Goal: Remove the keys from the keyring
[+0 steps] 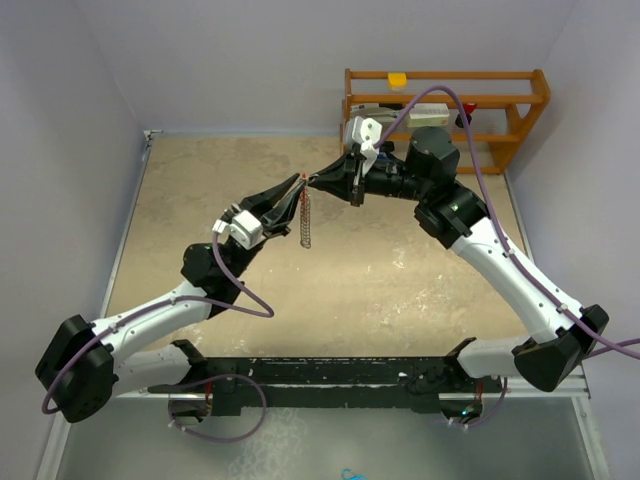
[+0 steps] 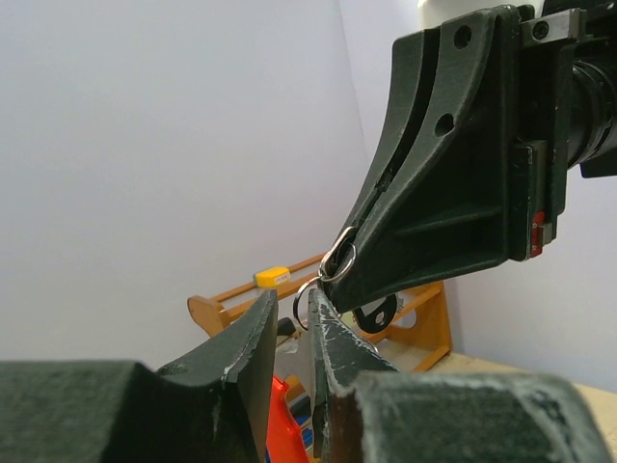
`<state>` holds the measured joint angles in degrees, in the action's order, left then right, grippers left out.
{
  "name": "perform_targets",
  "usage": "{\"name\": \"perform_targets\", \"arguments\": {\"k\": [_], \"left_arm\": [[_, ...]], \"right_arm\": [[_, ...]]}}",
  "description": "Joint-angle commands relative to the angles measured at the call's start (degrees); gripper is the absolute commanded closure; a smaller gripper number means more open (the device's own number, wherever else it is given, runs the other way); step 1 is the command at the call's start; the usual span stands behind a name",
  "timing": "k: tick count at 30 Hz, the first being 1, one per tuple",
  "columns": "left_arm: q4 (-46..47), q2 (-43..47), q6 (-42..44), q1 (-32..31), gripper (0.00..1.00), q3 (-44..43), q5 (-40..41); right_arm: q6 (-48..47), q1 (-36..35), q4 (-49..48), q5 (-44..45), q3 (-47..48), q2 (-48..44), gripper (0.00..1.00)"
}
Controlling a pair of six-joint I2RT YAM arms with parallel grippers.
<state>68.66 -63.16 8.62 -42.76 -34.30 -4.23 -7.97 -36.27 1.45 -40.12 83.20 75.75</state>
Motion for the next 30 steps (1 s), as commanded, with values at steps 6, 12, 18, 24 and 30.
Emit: {"name": "perform_targets", "arguments": {"k": [6,12,18,24,30], "left_arm": [[2.93,-1.36,0.08,0.27,0.84,-2.7,1.06],[3.72,-2.52,-0.11,0.23,0.84,-3.59,0.76],[4.11,-3.87,0.48,0.22,0.81,-4.94,0.8],[4.11,-5.19,1.56,0.24,0.73,-6.04,-0.17],[4.42,-6.97,2.65,0.23,0.93,-7.83,-2.21]], "right_arm": [[-0.03,-0.03,-3.89,-1.6,0.12,-2.13,1.0],[0.07,-0.02,-3.9,-2.36,0.17,-1.92,1.0],[0.1,-0.02,-3.83,-3.36,0.21,-1.92,1.0],[0.06,-0.03,-3.83,-3.39,0.12,-2.02,1.0],[0.32,-0.03,-3.98,-3.39,0.14,-1.83,1.0]]}}
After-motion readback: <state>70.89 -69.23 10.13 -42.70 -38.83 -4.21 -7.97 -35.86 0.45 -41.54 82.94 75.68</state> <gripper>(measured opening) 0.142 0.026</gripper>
